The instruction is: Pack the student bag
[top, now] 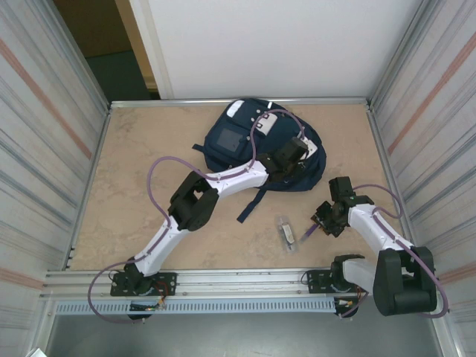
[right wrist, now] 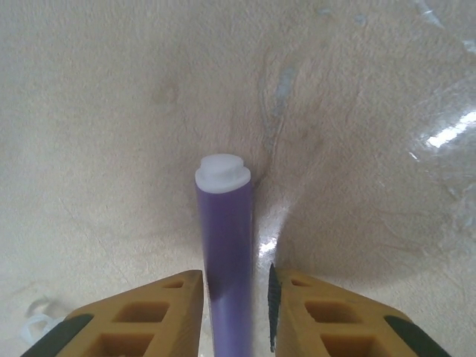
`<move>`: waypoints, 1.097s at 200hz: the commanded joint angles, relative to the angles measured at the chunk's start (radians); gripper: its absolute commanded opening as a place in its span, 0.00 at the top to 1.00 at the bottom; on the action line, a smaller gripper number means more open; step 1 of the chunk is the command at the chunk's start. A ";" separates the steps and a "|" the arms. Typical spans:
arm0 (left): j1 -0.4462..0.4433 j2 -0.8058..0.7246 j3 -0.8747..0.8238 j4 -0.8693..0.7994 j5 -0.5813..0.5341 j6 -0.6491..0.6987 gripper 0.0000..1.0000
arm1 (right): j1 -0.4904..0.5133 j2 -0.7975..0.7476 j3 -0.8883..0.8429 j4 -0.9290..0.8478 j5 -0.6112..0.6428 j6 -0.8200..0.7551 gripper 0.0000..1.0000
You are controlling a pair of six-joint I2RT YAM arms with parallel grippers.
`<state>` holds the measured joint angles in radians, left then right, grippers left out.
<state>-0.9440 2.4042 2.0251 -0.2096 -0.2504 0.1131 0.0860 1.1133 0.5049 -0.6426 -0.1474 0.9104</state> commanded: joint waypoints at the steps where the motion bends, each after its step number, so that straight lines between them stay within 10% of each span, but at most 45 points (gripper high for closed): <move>1: 0.034 -0.012 -0.013 -0.021 0.045 -0.041 0.89 | 0.007 -0.049 -0.013 -0.020 0.048 0.050 0.77; 13: 0.034 -0.033 -0.023 -0.026 0.058 -0.040 1.00 | 0.006 -0.081 -0.016 -0.020 0.049 0.057 0.81; 219: 0.063 -0.564 -0.445 0.230 0.367 -0.229 1.00 | -0.159 -0.113 0.008 -0.029 -0.088 -0.078 0.91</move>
<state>-0.8879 1.9213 1.5826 -0.1009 0.0601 -0.0769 -0.0486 1.0264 0.4988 -0.6506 -0.1879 0.8738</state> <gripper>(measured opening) 0.042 0.089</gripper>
